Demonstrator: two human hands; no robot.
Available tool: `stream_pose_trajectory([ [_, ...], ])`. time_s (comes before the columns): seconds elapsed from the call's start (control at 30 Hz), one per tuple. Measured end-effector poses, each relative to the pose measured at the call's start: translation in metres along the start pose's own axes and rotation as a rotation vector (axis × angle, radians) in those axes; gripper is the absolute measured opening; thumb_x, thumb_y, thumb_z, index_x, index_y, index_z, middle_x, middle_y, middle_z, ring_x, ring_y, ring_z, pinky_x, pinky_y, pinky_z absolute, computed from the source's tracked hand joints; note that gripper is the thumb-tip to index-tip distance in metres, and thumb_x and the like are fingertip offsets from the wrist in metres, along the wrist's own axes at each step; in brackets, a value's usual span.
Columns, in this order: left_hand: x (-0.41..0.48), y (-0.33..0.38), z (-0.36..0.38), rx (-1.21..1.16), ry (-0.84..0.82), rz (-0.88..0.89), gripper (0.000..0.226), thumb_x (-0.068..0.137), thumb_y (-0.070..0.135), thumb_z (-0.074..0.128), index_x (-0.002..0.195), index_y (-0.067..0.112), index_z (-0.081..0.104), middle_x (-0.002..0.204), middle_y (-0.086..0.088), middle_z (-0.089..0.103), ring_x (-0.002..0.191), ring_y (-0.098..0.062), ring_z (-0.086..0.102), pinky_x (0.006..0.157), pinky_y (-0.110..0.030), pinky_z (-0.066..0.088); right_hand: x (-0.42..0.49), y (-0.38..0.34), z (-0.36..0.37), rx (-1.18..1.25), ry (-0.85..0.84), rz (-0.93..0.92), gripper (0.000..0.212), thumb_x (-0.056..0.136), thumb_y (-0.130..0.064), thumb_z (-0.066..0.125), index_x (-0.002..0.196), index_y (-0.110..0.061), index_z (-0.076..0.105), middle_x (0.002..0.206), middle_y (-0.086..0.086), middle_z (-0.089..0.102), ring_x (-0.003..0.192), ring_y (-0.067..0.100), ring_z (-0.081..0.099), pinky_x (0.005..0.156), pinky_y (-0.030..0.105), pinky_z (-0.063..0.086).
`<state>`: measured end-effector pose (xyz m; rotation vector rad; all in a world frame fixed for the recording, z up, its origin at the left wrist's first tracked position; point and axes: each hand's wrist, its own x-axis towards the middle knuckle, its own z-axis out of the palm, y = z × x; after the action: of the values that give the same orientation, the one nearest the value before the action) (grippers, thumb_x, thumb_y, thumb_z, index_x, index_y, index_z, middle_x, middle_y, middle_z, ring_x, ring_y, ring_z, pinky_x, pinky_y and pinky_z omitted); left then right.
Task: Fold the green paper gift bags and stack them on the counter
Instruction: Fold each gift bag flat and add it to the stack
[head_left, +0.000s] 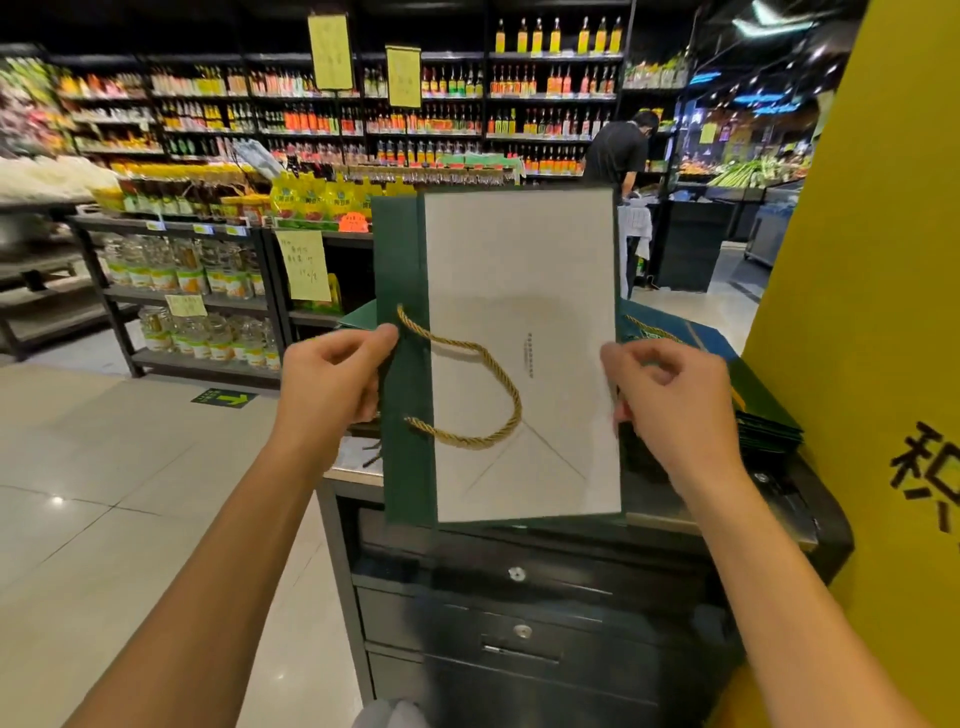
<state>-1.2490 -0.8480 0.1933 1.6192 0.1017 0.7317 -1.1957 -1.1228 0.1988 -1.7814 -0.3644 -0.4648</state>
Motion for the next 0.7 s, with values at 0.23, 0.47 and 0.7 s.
stream_pose_trajectory([
  [0.23,0.006,0.045,-0.008,-0.121,-0.056,0.204,0.018,0.096,0.027,0.062,0.095,0.017,0.076,0.082,-0.011,0.075,0.076,-0.021,0.075,0.06,-0.023,0.058,0.025,-0.036,-0.012,0.333,0.059,-0.016,0.037,0.107,-0.031,0.047,0.085,-0.011,0.068,0.072,0.015,0.072,0.057,0.018,0.064,0.047,0.024,0.049],
  [0.47,0.002,0.019,-0.014,-0.257,-0.156,0.029,0.022,0.098,0.02,0.058,0.097,0.021,0.08,0.098,-0.006,0.073,0.081,-0.017,0.065,0.066,-0.023,0.055,0.023,-0.014,-0.008,0.397,-0.027,0.129,0.01,0.098,-0.018,0.066,0.09,-0.015,0.07,0.072,-0.004,0.072,0.068,0.006,0.068,0.06,0.02,0.052],
  [0.7,0.001,-0.025,0.005,-0.106,-0.115,-0.133,0.007,0.097,0.011,0.066,0.1,0.011,0.06,0.078,-0.003,0.073,0.063,-0.014,0.066,0.053,-0.026,0.054,0.015,0.034,0.007,0.124,-0.024,0.064,0.008,0.092,-0.011,0.071,0.095,-0.019,0.069,0.073,0.004,0.062,0.069,0.009,0.058,0.073,0.024,0.05],
])
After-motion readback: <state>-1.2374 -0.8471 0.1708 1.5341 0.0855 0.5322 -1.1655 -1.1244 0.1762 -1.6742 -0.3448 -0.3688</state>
